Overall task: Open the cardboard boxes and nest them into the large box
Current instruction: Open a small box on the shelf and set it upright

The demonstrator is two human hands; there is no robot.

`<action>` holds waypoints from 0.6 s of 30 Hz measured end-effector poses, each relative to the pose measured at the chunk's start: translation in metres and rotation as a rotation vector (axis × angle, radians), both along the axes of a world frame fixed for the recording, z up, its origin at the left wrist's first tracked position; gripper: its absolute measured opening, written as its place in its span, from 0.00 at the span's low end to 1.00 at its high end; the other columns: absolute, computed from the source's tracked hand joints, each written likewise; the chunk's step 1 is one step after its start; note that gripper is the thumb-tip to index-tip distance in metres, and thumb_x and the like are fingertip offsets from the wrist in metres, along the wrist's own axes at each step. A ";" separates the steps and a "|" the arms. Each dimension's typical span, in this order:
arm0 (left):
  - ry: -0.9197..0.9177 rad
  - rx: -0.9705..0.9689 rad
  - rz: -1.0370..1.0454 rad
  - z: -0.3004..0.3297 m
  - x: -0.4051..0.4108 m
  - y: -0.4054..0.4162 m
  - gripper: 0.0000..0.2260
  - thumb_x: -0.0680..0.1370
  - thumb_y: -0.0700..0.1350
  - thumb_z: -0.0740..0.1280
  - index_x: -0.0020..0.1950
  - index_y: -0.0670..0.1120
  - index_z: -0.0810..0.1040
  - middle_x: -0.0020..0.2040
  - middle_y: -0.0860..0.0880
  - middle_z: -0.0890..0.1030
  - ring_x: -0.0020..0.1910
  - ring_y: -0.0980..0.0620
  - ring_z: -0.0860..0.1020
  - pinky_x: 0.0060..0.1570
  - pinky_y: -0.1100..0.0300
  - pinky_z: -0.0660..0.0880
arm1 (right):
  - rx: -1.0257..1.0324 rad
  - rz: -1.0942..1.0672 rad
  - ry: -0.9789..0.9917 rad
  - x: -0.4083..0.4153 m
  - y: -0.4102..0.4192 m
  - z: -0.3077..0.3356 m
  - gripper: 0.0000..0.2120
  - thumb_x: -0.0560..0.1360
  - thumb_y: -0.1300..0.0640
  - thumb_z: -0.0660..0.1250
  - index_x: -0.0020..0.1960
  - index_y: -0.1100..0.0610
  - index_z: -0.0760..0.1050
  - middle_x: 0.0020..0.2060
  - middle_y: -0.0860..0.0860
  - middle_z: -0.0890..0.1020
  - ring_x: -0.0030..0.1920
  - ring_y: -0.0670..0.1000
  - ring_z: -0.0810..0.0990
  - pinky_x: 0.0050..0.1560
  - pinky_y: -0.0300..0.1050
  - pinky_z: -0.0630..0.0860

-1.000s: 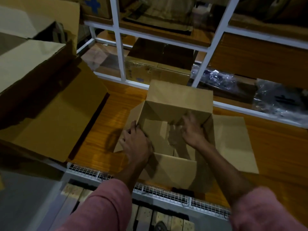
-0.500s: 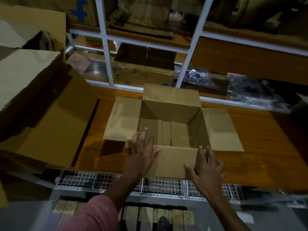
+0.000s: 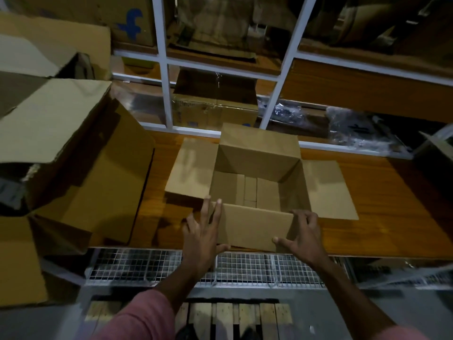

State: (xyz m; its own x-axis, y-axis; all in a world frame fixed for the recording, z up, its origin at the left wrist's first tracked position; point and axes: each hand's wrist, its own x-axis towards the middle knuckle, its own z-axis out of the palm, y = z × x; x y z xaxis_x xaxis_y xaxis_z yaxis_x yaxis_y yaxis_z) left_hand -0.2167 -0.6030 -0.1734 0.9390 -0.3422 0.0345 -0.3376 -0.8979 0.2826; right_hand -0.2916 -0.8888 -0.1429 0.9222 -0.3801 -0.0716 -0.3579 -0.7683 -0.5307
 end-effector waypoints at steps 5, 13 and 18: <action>0.091 -0.034 -0.264 0.012 0.024 0.005 0.61 0.73 0.48 0.77 0.74 0.59 0.22 0.77 0.53 0.24 0.78 0.33 0.34 0.74 0.33 0.48 | -0.044 0.052 0.032 -0.010 0.012 0.003 0.52 0.59 0.34 0.80 0.74 0.49 0.59 0.70 0.47 0.58 0.67 0.58 0.63 0.66 0.62 0.71; -0.101 -0.080 -0.215 0.053 0.020 -0.004 0.56 0.71 0.47 0.78 0.80 0.58 0.35 0.78 0.48 0.43 0.72 0.34 0.52 0.62 0.39 0.76 | -0.134 0.067 -0.132 -0.019 0.021 0.055 0.56 0.58 0.35 0.81 0.76 0.44 0.54 0.74 0.46 0.53 0.65 0.56 0.59 0.62 0.54 0.68; -0.222 -0.111 -0.174 0.107 0.006 0.010 0.59 0.64 0.54 0.82 0.82 0.55 0.44 0.78 0.46 0.51 0.71 0.33 0.58 0.53 0.37 0.80 | -0.275 0.122 -0.288 -0.023 0.033 0.100 0.62 0.55 0.40 0.85 0.79 0.45 0.52 0.79 0.52 0.48 0.72 0.65 0.59 0.67 0.57 0.62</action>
